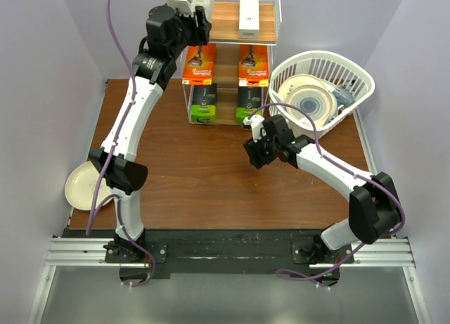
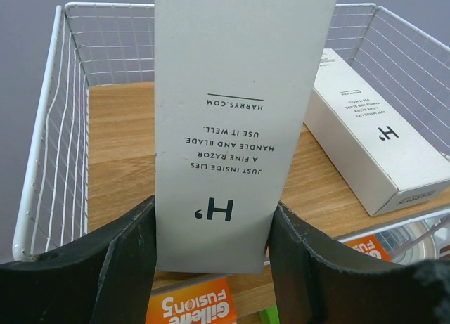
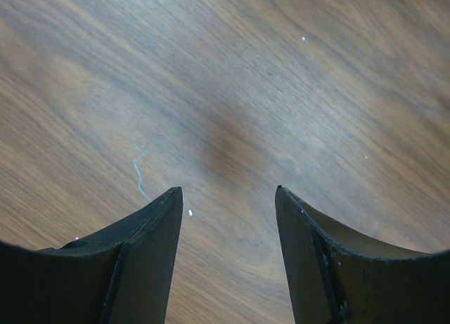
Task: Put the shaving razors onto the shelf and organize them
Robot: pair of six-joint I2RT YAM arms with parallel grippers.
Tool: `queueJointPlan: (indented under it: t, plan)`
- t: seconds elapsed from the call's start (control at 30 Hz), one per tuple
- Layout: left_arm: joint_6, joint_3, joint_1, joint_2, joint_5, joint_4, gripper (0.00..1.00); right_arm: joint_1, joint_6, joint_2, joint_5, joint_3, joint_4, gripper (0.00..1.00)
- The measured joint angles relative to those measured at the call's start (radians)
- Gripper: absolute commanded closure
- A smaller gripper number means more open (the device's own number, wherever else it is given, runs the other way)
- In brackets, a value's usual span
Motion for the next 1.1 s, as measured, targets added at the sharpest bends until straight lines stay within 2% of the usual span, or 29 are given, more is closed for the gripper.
queueJointPlan:
  t: [0.13, 0.4, 1.1]
  plan:
    - [0.000, 0.002, -0.004, 0.007, -0.021, 0.011, 0.40, -0.014, 0.003, -0.015, -0.002, -0.013, -0.001, 0.40]
    - [0.001, 0.002, -0.014, 0.008, -0.043, 0.018, 0.29, -0.037, 0.025, -0.038, -0.010, -0.032, 0.001, 0.40]
    - [0.029, -0.022, -0.037, 0.008, -0.070, 0.033, 0.28, -0.059, 0.068, -0.039, -0.034, -0.050, 0.012, 0.39]
